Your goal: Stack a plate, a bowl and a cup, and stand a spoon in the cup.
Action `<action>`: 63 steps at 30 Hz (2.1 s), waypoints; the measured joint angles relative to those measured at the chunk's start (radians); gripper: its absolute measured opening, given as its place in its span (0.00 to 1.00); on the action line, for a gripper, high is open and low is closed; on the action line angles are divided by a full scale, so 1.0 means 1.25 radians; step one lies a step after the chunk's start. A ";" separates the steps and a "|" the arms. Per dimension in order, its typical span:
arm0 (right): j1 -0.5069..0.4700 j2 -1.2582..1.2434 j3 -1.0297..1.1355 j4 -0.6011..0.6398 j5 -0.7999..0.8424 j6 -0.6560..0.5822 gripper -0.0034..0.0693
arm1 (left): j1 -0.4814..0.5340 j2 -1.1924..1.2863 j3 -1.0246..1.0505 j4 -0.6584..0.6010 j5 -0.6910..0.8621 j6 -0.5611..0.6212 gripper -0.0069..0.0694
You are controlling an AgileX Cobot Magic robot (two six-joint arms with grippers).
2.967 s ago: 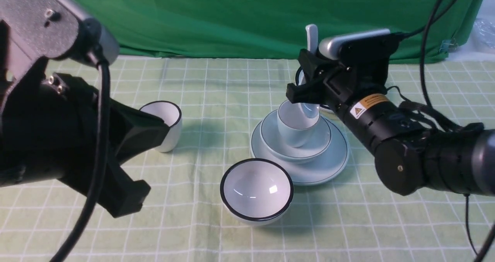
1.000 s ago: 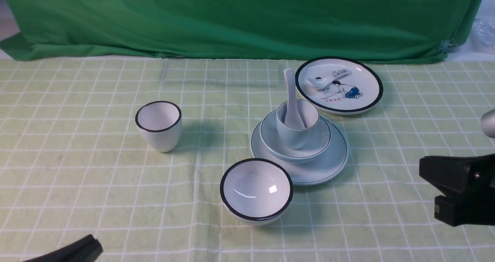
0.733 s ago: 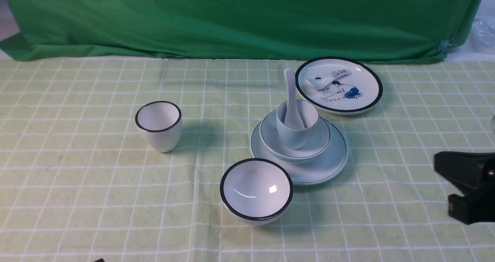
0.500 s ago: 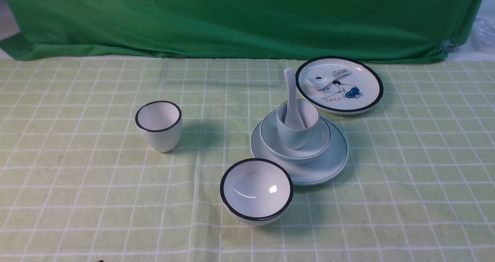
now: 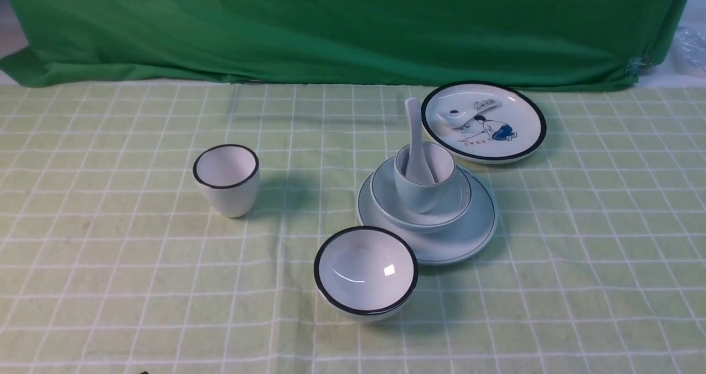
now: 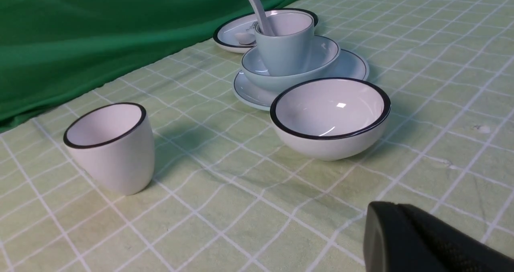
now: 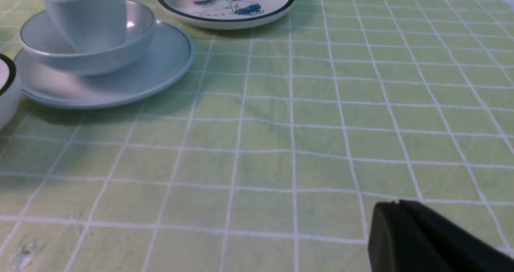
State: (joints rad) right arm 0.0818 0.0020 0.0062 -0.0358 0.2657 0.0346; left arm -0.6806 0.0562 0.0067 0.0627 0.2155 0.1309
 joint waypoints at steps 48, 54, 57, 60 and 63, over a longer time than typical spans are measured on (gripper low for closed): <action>0.000 0.000 0.000 0.003 0.003 0.002 0.26 | 0.583 -0.045 0.001 -0.121 0.010 -0.046 0.09; 0.000 0.000 0.000 0.003 0.003 0.002 0.28 | 0.583 -0.045 0.001 -0.119 0.012 -0.046 0.09; 0.000 0.000 0.000 0.003 0.003 0.002 0.28 | 0.584 -0.045 0.001 -0.115 0.012 -0.046 0.09; 0.000 0.000 0.000 0.003 0.003 0.002 0.30 | 0.584 -0.045 0.001 -0.114 0.012 -0.046 0.09; 0.000 0.000 0.000 0.003 0.003 0.002 0.30 | 0.584 -0.045 0.001 -0.113 0.012 -0.046 0.09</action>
State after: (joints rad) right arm 0.0818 0.0016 0.0062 -0.0321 0.2694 0.0369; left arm 0.0496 -0.0005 0.0076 -0.0782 0.2306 0.0735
